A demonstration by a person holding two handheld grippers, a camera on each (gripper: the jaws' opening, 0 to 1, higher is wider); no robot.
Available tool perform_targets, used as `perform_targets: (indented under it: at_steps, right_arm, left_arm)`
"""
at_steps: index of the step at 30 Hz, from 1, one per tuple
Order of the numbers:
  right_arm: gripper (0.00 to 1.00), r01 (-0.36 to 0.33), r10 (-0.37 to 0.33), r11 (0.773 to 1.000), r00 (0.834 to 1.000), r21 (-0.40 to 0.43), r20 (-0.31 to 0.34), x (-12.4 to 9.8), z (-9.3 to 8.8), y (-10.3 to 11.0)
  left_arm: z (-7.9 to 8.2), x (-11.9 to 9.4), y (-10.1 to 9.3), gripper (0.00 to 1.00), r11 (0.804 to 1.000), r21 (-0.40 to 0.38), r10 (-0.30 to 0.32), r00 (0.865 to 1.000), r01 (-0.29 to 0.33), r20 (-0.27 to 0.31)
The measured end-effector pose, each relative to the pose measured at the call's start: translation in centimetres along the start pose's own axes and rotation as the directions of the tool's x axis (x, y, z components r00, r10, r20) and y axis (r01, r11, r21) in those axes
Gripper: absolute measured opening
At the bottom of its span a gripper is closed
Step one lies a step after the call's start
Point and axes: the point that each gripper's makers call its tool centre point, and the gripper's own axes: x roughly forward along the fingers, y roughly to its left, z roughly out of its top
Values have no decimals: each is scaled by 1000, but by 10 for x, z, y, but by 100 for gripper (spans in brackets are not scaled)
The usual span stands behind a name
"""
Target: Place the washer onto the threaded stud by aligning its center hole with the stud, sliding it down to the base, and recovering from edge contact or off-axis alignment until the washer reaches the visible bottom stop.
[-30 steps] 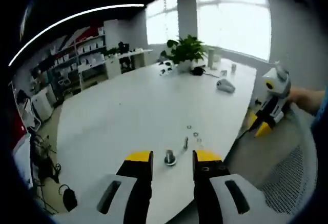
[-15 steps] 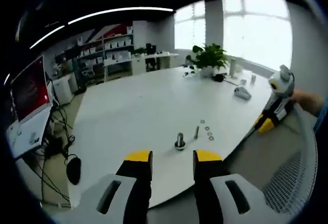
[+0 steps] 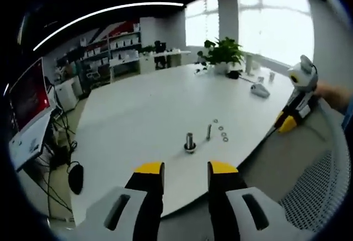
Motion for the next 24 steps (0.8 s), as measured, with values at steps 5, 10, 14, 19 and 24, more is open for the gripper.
perform_targets:
  at_steps: [5,10,14,19,24]
  right_arm:
    - [24,-1,1,1000,1000,-1,0,0,0,0]
    - [24,0,0,1000,1000,-8,-8,1,0,1]
    - [24,11,-11,1000,1000,-12,-4,0,1,0]
    - [24,5,-6,999,1000,-38,-24,0,-1,1]
    - [25,-63,60,998,994,-24,-96,3,-7,5]
  left_arm:
    - [-6,0,0,25,1000,-21,-4,1000,4,-23]
    - [-8,0,2,25,998,-57,-13,1000,11,-28]
    - [-12,2,2,24,997,-76,-24,999,20,-47]
    - [-13,1,5,21,995,-98,-6,999,1,-49]
    - [-13,-1,9,13,992,-125,5,999,-10,-40]
